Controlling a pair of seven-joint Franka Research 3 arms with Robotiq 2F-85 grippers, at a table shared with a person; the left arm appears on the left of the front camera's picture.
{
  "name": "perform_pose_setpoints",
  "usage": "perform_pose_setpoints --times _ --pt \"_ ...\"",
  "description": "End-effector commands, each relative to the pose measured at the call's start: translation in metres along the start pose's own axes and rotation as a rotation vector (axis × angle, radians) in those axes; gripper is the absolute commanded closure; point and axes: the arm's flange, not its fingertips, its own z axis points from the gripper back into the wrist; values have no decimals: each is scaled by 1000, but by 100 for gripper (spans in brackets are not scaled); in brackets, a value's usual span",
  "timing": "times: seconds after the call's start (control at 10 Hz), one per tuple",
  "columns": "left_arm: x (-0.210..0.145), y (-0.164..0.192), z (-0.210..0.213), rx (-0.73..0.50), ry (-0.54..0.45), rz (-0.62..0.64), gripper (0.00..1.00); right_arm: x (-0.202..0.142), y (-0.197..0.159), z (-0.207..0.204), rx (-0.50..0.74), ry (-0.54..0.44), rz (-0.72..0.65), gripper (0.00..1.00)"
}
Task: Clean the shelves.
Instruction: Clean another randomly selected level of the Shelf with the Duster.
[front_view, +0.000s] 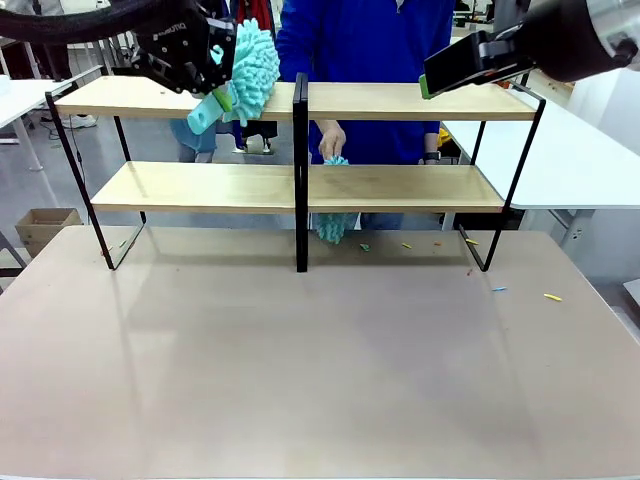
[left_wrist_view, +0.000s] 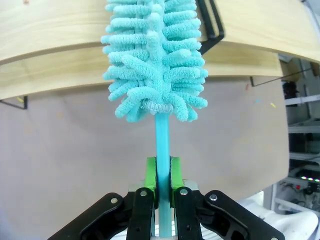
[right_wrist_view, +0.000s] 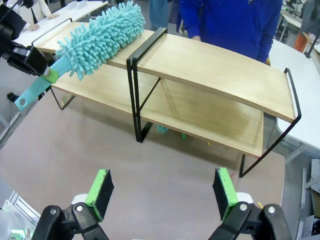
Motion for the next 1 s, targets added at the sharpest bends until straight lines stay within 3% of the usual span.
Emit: perform_pose_setpoints --times 0.0,0.4,0.9 --pt "2 0 8 40 49 3 88 1 -2 0 8 1 -4 0" --pt "12 33 8 202 135 76 88 1 -2 0 8 1 -4 0" --pt "27 107 29 347 107 124 88 1 -2 0 8 1 -4 0"
